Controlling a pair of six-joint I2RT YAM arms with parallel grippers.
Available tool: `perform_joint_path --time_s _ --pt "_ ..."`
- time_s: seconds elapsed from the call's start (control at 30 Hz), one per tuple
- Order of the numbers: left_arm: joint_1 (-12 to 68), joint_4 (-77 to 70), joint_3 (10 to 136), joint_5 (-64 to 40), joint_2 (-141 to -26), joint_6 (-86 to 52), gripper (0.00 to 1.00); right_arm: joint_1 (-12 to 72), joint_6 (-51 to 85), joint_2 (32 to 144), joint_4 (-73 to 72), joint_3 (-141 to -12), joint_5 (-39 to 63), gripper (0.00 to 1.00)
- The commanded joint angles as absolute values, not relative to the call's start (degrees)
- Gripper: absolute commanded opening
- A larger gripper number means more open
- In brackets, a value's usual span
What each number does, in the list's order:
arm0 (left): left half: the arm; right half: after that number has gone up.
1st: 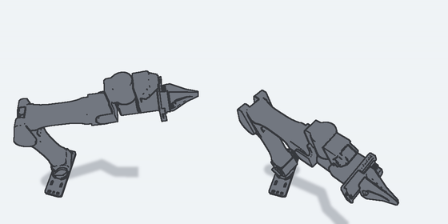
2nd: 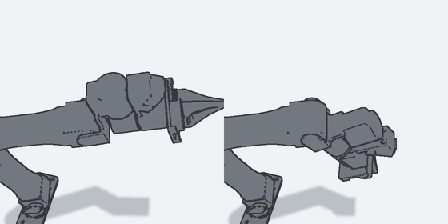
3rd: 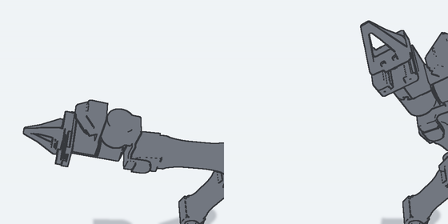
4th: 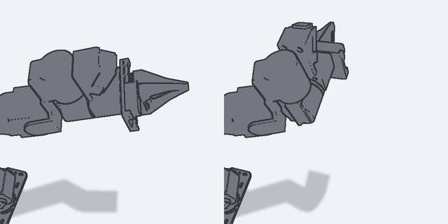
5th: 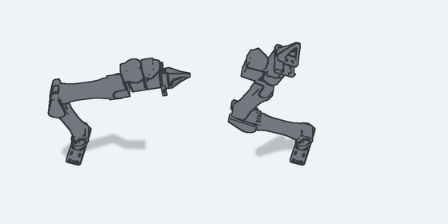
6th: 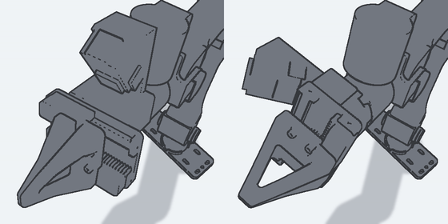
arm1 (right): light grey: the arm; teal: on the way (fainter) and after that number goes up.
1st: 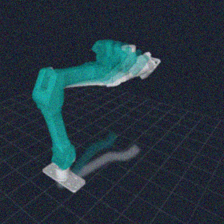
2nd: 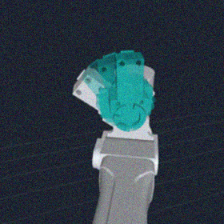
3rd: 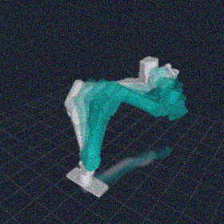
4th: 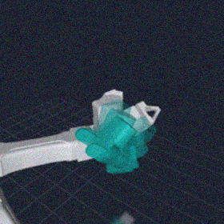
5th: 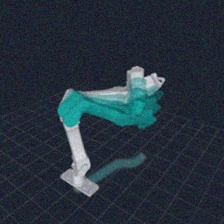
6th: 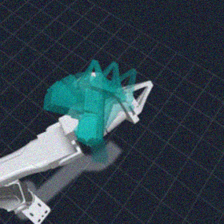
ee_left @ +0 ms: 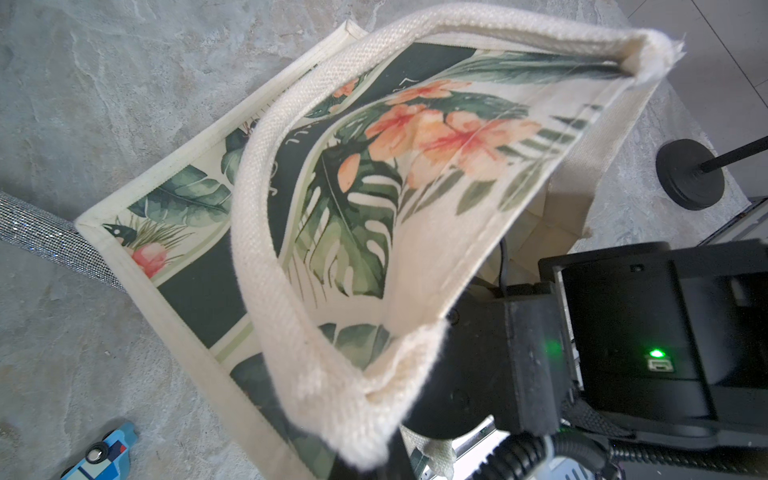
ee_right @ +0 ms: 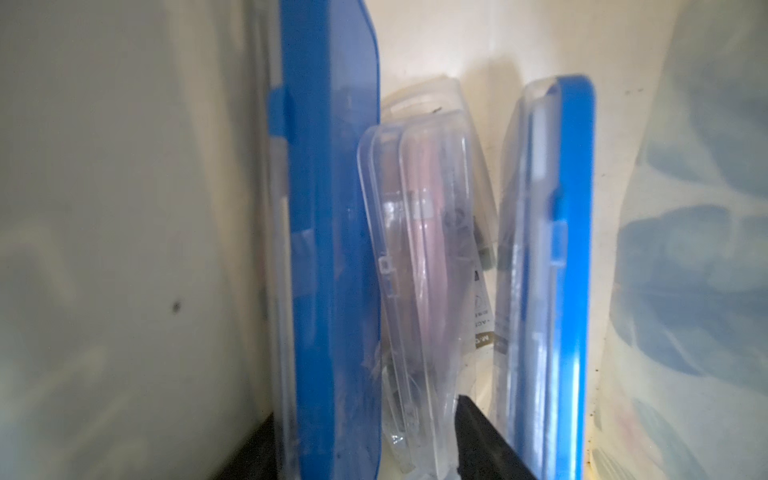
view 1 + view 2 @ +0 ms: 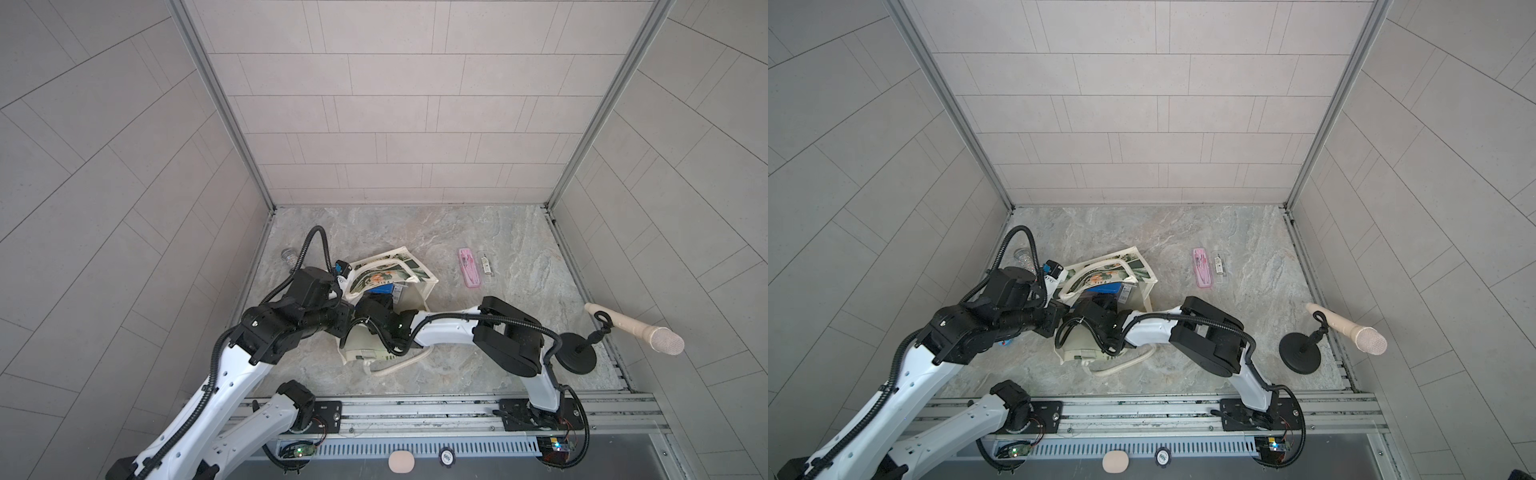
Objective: Take out the compass set from the canvas bag
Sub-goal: Pick up the compass set from the canvas bag.
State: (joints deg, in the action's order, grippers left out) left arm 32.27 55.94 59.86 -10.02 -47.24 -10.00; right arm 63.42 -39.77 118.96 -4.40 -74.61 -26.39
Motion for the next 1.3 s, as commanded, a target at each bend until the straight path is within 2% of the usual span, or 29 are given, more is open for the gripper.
perform_joint_path --time_s 0.0,0.57,0.8,1.27 --pt "32.6 53.4 60.6 -14.6 -46.6 -9.4 0.00 63.3 -39.2 121.1 -2.6 -75.3 -27.4 0.62" --pt "32.7 53.6 60.6 -14.3 -46.8 -9.5 0.00 63.5 -39.5 117.7 -4.9 -75.3 -27.5 0.44" --pt "32.6 53.9 60.9 -13.9 -46.6 -9.3 0.00 63.5 -39.4 114.2 -3.7 -72.7 -22.4 0.40" --pt "32.6 53.7 60.8 -13.7 -46.8 -9.1 0.00 63.5 -39.5 106.7 -2.6 -67.4 -19.0 0.33"
